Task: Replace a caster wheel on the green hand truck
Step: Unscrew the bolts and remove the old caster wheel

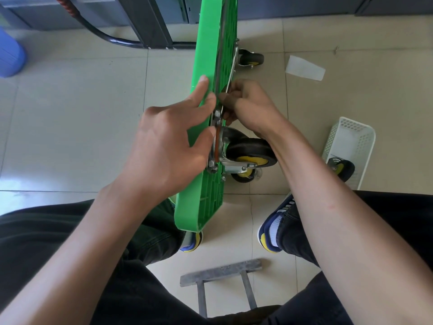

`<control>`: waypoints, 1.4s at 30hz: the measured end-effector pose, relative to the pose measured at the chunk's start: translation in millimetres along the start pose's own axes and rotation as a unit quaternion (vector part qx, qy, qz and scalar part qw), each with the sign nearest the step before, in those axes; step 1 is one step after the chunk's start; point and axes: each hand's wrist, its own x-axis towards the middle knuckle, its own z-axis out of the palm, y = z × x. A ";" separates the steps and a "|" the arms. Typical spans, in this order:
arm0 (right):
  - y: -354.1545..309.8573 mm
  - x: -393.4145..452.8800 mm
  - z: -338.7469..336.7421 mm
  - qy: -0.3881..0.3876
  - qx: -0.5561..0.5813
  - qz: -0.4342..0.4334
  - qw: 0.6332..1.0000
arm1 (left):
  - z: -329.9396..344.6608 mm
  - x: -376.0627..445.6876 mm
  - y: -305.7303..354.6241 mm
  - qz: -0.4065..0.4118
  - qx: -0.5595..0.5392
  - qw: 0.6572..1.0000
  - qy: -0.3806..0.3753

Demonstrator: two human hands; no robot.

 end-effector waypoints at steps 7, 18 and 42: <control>-1.6 -4.0 -0.1 0.010 -0.015 -0.019 1.000 | -0.4 1.4 3.2 -0.003 0.009 1.000 0.002; -22.3 -25.6 -5.7 0.002 -0.013 -0.061 0.998 | 1.0 0.9 -1.1 0.004 0.000 1.000 -0.009; -13.4 -90.5 0.2 0.131 -0.105 -0.145 0.975 | -2.9 1.8 1.4 -0.012 0.018 1.000 -0.009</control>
